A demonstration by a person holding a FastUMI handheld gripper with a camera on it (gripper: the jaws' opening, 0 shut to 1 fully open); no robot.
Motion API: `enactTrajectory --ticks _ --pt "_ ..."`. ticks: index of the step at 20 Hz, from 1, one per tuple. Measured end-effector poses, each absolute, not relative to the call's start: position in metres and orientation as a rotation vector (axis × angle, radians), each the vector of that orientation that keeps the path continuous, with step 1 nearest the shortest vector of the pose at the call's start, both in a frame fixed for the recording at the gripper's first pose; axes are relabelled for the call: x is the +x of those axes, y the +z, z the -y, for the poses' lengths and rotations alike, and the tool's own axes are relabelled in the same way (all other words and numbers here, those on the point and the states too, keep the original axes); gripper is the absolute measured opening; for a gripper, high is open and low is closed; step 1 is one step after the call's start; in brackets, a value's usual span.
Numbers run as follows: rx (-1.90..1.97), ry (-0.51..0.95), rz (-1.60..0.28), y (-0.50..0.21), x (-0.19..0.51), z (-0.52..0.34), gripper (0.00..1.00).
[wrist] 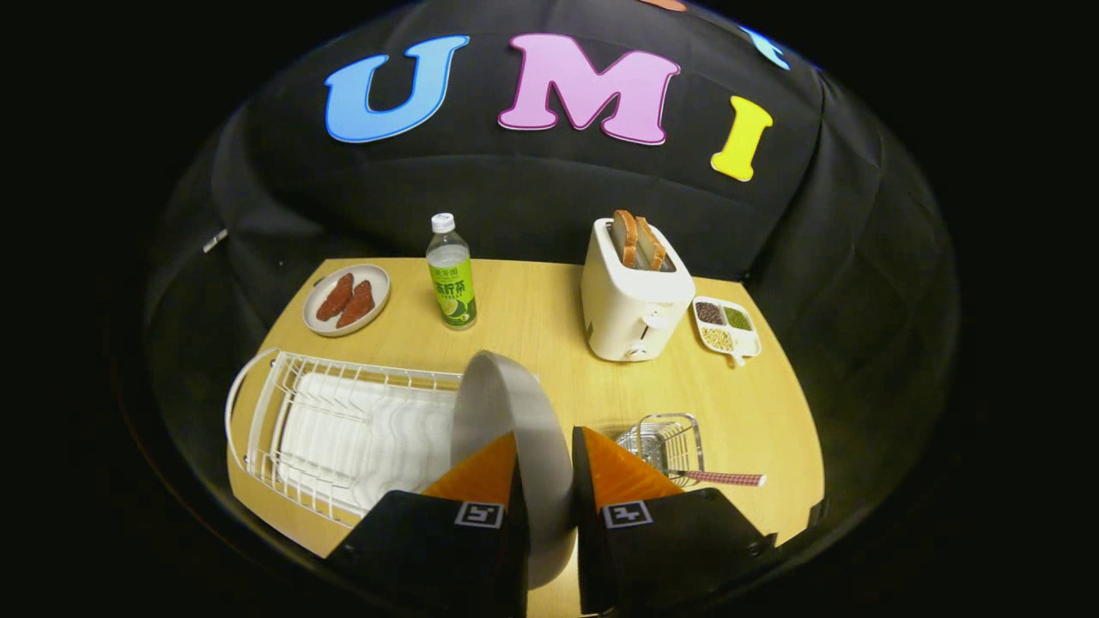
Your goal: Take the plate from the dish rack, then take the spoon from the basket and place it into the plate.
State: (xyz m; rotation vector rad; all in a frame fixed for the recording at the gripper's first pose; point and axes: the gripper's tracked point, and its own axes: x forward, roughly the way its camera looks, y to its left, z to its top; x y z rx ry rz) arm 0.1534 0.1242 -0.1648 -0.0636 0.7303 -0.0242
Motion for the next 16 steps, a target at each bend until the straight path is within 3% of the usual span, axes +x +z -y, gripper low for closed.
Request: enactTrajectory --ticks 4,10,16 --pt "-0.006 0.022 -0.754 -0.168 0.140 -0.119 0.26" --pt "0.185 0.220 -0.739 -0.140 0.090 -0.113 0.26" --pt "0.312 0.250 -0.743 -0.139 0.014 -0.063 0.26"
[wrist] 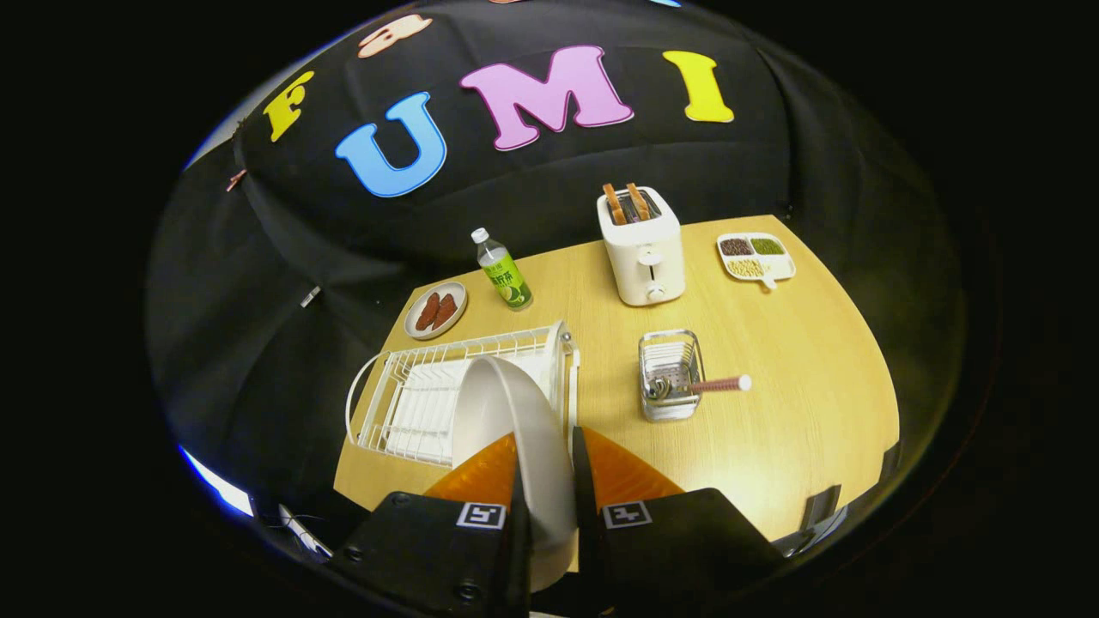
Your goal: Take the plate from the dish rack, then take the spoon from the basket and place it into the plate.
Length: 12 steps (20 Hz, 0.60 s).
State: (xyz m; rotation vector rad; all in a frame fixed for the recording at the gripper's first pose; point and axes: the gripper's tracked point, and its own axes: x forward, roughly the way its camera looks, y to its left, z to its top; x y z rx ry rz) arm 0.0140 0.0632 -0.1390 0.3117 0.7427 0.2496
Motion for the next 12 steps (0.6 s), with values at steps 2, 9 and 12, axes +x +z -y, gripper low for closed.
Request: enactTrajectory --ticks 2,9,12 --pt "0.360 0.243 -0.776 -0.153 -0.014 -0.047 0.26" --pt "0.549 0.168 -0.815 -0.213 -0.036 0.017 0.26" --pt "0.492 0.099 -0.824 -0.254 -0.011 0.048 0.26"
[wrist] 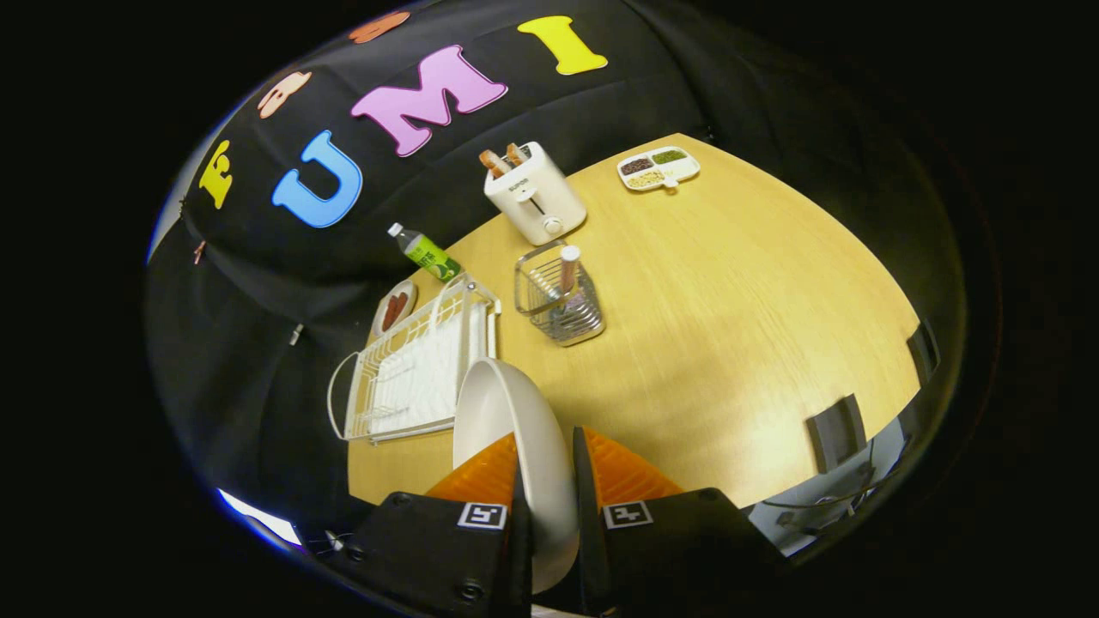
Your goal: Take the plate from the dish rack, then take the spoon from the basket and place it into the plate.
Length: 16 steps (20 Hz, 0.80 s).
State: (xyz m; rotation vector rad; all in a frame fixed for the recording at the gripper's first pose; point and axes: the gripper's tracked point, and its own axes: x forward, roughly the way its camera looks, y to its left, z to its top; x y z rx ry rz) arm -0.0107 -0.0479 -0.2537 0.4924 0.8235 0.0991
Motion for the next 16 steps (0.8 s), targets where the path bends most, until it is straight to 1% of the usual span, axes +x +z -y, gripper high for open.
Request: enactTrajectory --ticks 6,10,12,13,14,15,16 --pt "0.488 0.112 -0.931 -0.308 0.028 0.059 0.26" --pt "0.492 0.183 -0.965 -0.326 0.034 0.061 0.27" --pt "0.471 0.213 -0.986 -0.340 0.034 0.065 0.29" --pt "0.479 0.237 -0.991 -0.342 0.035 0.066 0.33" --pt "0.493 0.251 -0.990 -0.345 0.038 0.065 0.33" --pt "0.474 0.241 -0.999 -0.349 0.041 0.070 0.33" --pt "0.436 0.228 -0.997 -0.360 0.046 0.078 0.36"
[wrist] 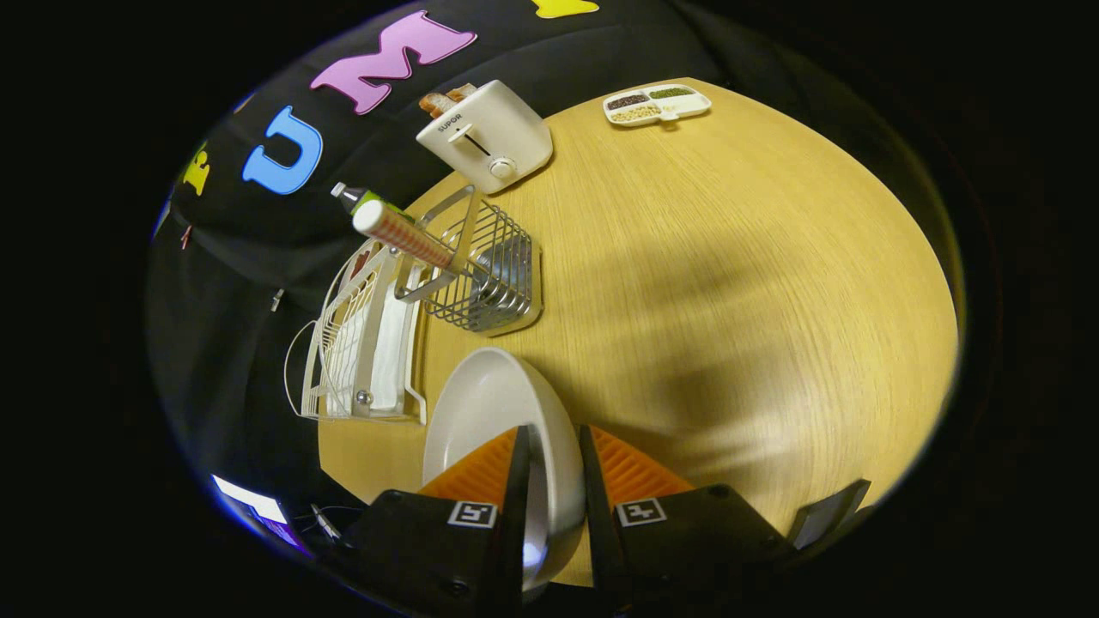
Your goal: Take the plate from the dish rack, then take the spoon from the basket and place it into the plate.
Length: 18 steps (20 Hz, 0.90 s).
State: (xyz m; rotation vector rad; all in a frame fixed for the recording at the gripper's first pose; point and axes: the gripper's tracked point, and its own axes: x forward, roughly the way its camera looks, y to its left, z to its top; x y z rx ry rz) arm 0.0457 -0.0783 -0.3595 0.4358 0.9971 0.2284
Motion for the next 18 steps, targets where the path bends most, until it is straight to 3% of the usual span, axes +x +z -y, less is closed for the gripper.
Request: enactTrajectory --ticks 5,12,18 --pt "0.314 0.320 -0.811 -0.330 0.067 0.082 0.96" --pt "0.136 0.519 -0.423 -0.239 0.106 0.042 0.99" --pt "0.151 0.511 -0.349 -0.228 0.145 0.030 0.97"
